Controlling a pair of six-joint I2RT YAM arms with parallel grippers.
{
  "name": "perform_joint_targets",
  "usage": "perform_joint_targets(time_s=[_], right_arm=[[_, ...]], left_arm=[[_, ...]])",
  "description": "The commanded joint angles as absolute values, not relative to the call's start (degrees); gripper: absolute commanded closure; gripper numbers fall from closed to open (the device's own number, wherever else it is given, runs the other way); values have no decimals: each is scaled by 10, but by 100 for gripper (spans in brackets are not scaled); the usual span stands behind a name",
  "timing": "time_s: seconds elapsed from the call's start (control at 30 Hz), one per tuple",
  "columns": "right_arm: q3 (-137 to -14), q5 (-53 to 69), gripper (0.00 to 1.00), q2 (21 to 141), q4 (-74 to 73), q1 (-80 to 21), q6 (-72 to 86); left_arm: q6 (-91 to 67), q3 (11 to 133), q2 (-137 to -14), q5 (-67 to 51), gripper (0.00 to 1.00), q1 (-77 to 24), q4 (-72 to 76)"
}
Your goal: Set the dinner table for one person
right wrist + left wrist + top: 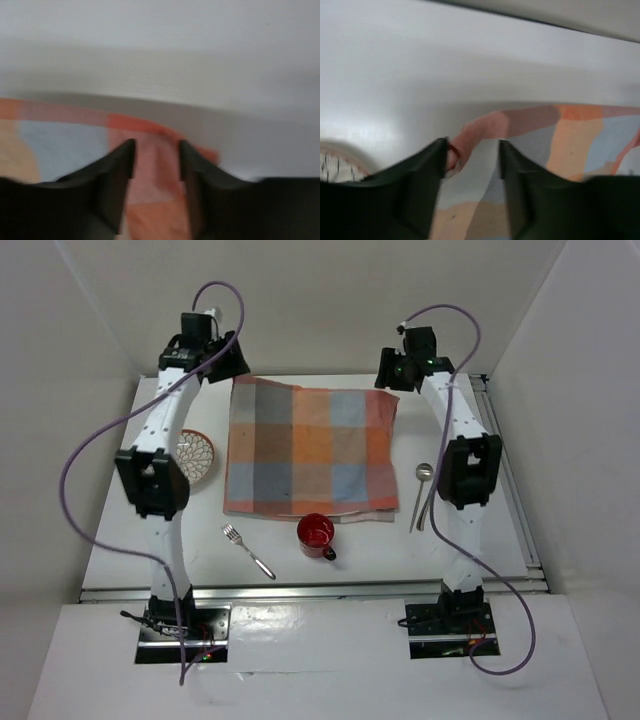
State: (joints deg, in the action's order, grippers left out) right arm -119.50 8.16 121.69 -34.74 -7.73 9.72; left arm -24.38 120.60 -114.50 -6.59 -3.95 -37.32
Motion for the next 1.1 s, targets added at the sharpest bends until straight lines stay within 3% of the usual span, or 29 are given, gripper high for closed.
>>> perform_joint_targets(time_s=[0.0, 0.03, 0.07, 0.2, 0.27, 0.43, 0.53, 0.67, 0.7, 0.83, 0.93, 1.0, 1.07], right_arm=[[-1365, 76, 36, 1320, -392, -65, 100], [-1407, 76, 30, 1333, -405, -65, 107], [-1395, 76, 30, 1333, -411, -65, 112], [-1193, 82, 30, 1219, -310, -65, 126], [-1108, 82, 36, 1190, -309, -70, 147], [-933, 106, 72, 1087, -302, -97, 179], [-833, 122, 75, 1031, -296, -105, 209], [-739, 101, 67, 963, -311, -111, 248], [-710, 101, 55, 950, -311, -111, 253], [-662, 83, 35, 917, -344, -106, 259], [-634, 83, 35, 917, -351, -105, 259], [-621, 83, 35, 911, -337, -105, 266], [-606, 83, 35, 916, -331, -105, 266]], left_arm=[[-259, 1425, -1303, -17, 28, -51, -447], [-259, 1500, -1331, -25, 26, -51, -491], [-259, 1490, -1343, -32, 24, -51, -491], [-265, 1226, -1199, -46, 26, -57, -354], [-270, 1158, -1178, -52, 31, -57, -345], [-265, 1088, -1172, -58, 63, -90, -416], [-283, 993, -1147, -56, 67, -96, -408], [-298, 884, -1100, -62, 62, -96, -381], [-298, 858, -1093, -55, 60, -96, -374], [-298, 823, -1061, -40, 57, -96, -374], [-298, 796, -1034, -40, 49, -96, -379], [-298, 783, -1022, -35, 38, -96, -379], [-311, 765, -1016, -12, 38, -96, -386]])
